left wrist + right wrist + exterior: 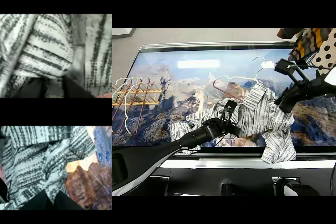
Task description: Fold the clothes and pants, and hang the long-sleeved shirts on hangers.
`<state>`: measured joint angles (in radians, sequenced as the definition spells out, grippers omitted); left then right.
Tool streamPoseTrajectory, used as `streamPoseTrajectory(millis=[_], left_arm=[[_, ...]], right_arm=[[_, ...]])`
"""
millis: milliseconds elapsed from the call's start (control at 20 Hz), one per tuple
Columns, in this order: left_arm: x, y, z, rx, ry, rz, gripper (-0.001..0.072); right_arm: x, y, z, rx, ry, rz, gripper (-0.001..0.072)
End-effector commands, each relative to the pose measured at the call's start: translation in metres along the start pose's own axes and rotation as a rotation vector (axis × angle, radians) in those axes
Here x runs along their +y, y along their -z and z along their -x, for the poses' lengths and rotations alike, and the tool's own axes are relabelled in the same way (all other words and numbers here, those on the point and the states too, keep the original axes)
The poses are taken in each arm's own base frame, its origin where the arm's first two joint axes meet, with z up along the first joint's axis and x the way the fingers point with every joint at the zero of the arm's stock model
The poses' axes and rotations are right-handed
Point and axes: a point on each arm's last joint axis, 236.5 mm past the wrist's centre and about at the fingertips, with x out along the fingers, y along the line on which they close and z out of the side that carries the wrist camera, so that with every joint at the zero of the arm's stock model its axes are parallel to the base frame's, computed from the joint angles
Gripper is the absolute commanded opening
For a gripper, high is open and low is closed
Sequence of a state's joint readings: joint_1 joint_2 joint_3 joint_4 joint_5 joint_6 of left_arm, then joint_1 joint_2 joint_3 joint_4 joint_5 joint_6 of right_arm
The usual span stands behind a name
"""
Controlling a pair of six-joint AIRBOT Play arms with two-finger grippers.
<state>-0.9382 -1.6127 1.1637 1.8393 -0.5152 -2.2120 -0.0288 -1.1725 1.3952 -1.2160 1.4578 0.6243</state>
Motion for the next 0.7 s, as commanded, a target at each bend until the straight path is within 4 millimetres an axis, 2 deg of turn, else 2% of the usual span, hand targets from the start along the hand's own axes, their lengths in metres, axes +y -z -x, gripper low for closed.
streamPoseTrajectory(millis=[0,250,400,650], left_arm=[[0.013,-0.016,0.000,-0.032,-0.007,0.044,0.0022],[0.046,-0.068,0.024,-0.115,-0.034,0.129,0.0020],[0.057,-0.082,0.039,-0.107,0.007,0.213,0.0019],[0.069,-0.102,0.053,-0.085,0.095,0.227,0.0019]], right_arm=[[0.000,0.000,0.000,-0.001,0.000,-0.031,0.0028],[0.000,0.000,0.000,0.000,0.000,-0.058,0.0028],[0.001,-0.002,0.004,-0.008,0.010,-0.075,0.0028],[0.010,-0.004,0.027,-0.034,0.043,-0.108,0.0028]])
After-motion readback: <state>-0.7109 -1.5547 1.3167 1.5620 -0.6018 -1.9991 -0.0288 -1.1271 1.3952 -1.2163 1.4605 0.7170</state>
